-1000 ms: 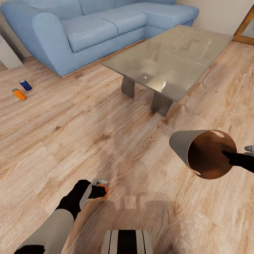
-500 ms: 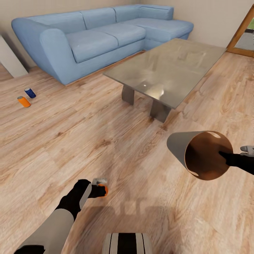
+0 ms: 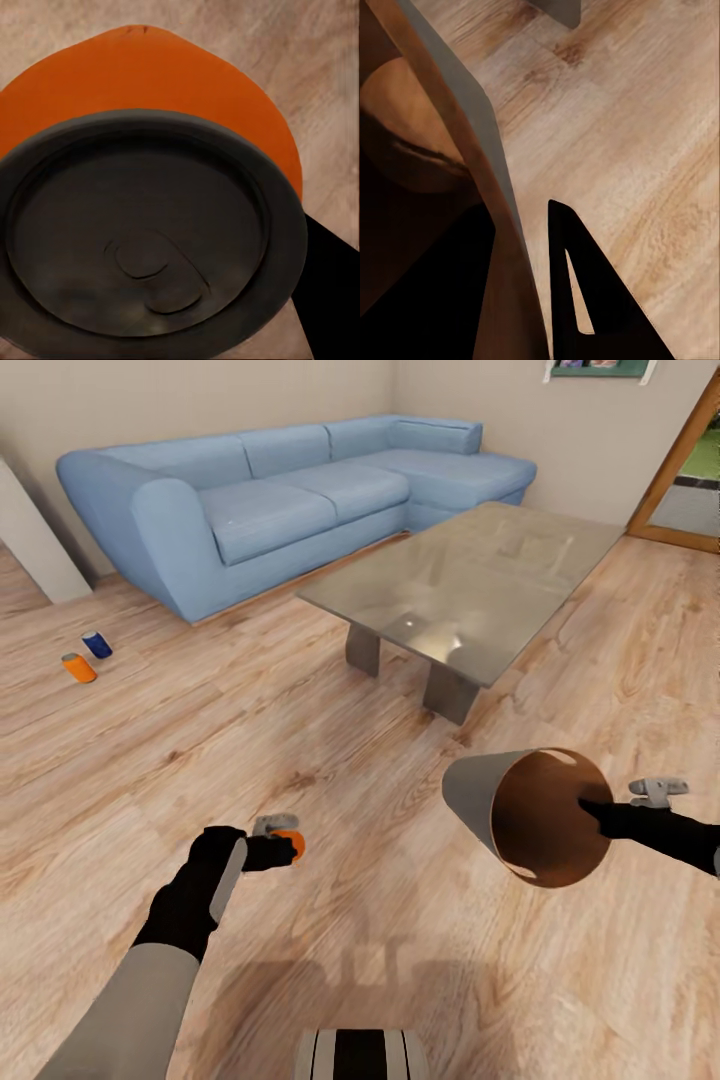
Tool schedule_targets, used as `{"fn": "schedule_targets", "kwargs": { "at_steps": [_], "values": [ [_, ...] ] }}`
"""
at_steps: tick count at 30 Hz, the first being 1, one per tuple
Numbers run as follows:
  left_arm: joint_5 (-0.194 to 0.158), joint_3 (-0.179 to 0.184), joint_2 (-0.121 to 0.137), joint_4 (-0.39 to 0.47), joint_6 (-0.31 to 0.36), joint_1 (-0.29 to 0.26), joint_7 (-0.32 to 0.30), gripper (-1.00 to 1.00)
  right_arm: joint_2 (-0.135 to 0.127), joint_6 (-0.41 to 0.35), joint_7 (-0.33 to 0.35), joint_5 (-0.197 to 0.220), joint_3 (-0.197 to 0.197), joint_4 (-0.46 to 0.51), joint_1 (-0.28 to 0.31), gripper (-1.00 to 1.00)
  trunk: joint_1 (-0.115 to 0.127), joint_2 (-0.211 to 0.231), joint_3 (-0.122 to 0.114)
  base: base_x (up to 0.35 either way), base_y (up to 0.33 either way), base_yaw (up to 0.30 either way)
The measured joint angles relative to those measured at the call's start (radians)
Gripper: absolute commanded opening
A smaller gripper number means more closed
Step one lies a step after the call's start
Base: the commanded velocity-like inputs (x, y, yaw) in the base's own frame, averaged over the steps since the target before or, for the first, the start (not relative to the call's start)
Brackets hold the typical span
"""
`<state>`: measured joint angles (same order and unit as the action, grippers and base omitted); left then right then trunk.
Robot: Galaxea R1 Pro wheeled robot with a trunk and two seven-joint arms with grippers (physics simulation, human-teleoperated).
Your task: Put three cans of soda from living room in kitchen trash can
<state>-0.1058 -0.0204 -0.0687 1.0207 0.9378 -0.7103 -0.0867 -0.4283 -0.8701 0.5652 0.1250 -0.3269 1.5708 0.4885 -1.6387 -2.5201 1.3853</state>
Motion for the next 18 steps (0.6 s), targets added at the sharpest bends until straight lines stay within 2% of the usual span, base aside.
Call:
{"fn": "schedule_targets", "kwargs": {
  "at_steps": [2,6,9,11,14,16,17,18],
  "values": [
    [0.001,0.000,0.001,0.059,0.027,0.010,-0.001,-1.00,0.003,0.000,0.000,0.008,0.014,0.000,0.001,-1.00,0.001,0.000,-0.008,0.000,0.000,0.000],
    [-0.007,-0.002,0.004,0.256,0.108,0.060,-0.005,-1.00,0.032,-0.004,0.000,-0.002,0.040,-0.002,0.000,-1.00,0.003,0.001,-0.023,0.000,0.000,0.000],
    [-0.009,-0.003,0.005,0.330,0.109,0.086,-0.015,-1.00,0.039,0.000,-0.002,-0.047,0.058,-0.002,0.000,-1.00,0.004,0.002,-0.035,0.000,0.000,0.000],
    [-0.014,-0.005,0.007,0.387,0.109,0.105,-0.073,-1.00,0.050,-0.001,-0.002,-0.072,0.071,-0.003,0.000,-1.00,0.005,0.003,-0.042,0.000,0.000,0.000],
    [-0.009,-0.006,0.019,0.413,0.109,0.112,-0.146,-1.00,0.061,-0.005,-0.001,-0.068,0.080,-0.007,0.000,-1.00,0.006,0.003,-0.054,0.000,0.000,0.000],
    [-0.010,-0.007,0.030,0.423,0.109,0.116,-0.188,-1.00,0.069,-0.004,-0.014,-0.091,0.092,-0.011,0.000,-1.00,0.007,0.004,-0.062,0.000,0.000,0.000],
    [-0.014,-0.007,0.035,0.428,0.109,0.120,-0.224,-1.00,0.076,-0.003,-0.033,-0.108,0.102,-0.013,0.000,-1.00,0.008,0.004,-0.066,0.000,0.000,0.000],
    [-0.020,-0.007,0.041,0.433,0.109,0.125,-0.297,-1.00,0.094,0.000,-0.071,-0.131,0.121,-0.015,0.001,-1.00,0.008,0.004,-0.070,0.000,0.000,0.000]
  ]
}}
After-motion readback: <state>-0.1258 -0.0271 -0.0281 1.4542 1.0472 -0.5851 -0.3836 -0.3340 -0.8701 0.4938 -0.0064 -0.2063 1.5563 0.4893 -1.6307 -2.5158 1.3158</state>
